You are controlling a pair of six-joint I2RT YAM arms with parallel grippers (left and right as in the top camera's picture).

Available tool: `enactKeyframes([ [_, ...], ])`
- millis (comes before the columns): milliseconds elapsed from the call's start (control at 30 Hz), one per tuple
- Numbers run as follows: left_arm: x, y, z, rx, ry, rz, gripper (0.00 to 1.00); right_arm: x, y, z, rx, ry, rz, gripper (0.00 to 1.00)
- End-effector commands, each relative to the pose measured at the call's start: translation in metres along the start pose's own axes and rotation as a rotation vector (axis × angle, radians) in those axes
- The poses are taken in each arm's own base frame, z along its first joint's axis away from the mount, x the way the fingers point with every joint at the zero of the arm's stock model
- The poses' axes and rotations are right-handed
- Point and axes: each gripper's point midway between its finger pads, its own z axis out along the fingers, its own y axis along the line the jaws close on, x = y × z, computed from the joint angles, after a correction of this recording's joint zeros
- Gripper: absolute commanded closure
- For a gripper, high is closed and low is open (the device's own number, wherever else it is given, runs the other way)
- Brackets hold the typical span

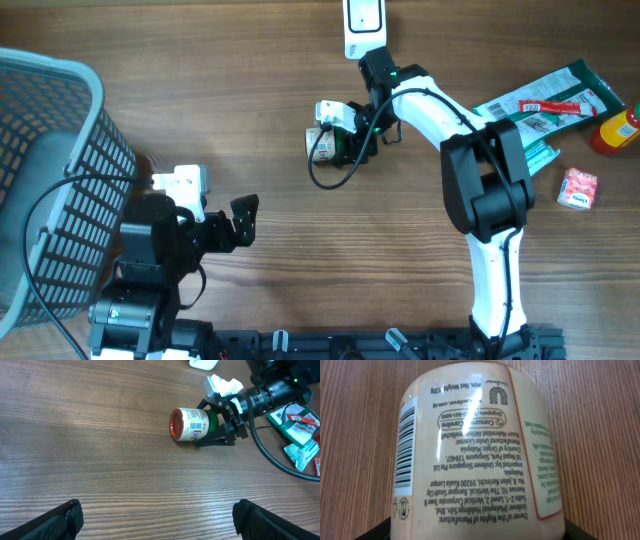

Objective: Scan the item barcode
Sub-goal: 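Lift the jar and raise it toward the scanner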

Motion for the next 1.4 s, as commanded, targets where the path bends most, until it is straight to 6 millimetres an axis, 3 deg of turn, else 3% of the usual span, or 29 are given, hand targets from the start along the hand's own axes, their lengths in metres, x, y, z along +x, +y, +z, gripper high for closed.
enactKeyframes([
  [0, -0.001, 0.002, 0.000, -0.007, -0.006, 0.007, 0.00, -0.025, -0.014, -0.050, 0.115, -0.042, 0.019, 0.83],
  [133, -0.001, 0.002, 0.000, -0.007, -0.006, 0.007, 0.00, -0.048, -0.016, -0.107, 0.222, -0.104, 0.061, 0.96],
  [200, -0.001, 0.002, 0.000, -0.007, -0.006, 0.007, 0.00, -0.064, -0.006, -0.141, 0.272, -0.136, 0.033, 0.96],
  [300, -0.001, 0.002, 0.000, -0.007, -0.006, 0.007, 0.00, -0.092, 0.015, -0.189, 0.350, -0.185, -0.007, 0.96],
  [333, -0.001, 0.002, 0.000, -0.007, -0.006, 0.007, 0.00, -0.105, 0.030, -0.212, 0.385, -0.207, -0.036, 0.96],
  [400, -0.001, 0.002, 0.000, -0.007, -0.006, 0.007, 0.00, -0.121, 0.052, -0.236, 0.395, -0.264, -0.022, 0.96],
  [500, -0.001, 0.002, 0.000, -0.007, -0.006, 0.007, 0.00, -0.142, 0.076, -0.252, 0.339, -0.376, 0.018, 0.96],
  [633, -0.001, 0.002, 0.000, -0.007, -0.006, 0.007, 0.00, -0.154, 0.097, -0.252, 0.192, -0.473, 0.179, 0.96],
  [933, -0.001, 0.002, 0.000, -0.007, -0.006, 0.007, 0.00, -0.150, 0.101, -0.249, 0.157, -0.461, 0.257, 0.96],
  [1000, -0.001, 0.002, 0.000, -0.007, -0.006, 0.007, 0.00, -0.141, 0.090, -0.249, 0.228, -0.417, 0.267, 0.96],
  [1067, -0.001, 0.002, 0.000, -0.007, -0.006, 0.007, 0.00, -0.107, 0.038, -0.261, 0.540, -0.271, 0.402, 0.96],
  [1100, -0.001, 0.002, 0.000, -0.007, -0.006, 0.007, 0.00, -0.089, 0.009, -0.280, 0.738, -0.228, 0.506, 0.96],
  [1200, -0.001, 0.002, 0.000, -0.007, -0.006, 0.008, 0.00, -0.061, -0.035, -0.317, 1.066, -0.151, 0.578, 0.96],
  [1300, -0.001, 0.002, 0.000, -0.007, -0.006, 0.007, 0.00, -0.035, -0.071, -0.329, 1.327, -0.019, 0.626, 0.96],
  [1367, -0.001, 0.002, 0.000, -0.007, -0.006, 0.007, 0.00, -0.030, -0.097, -0.330, 1.533, 0.143, 0.550, 0.96],
])
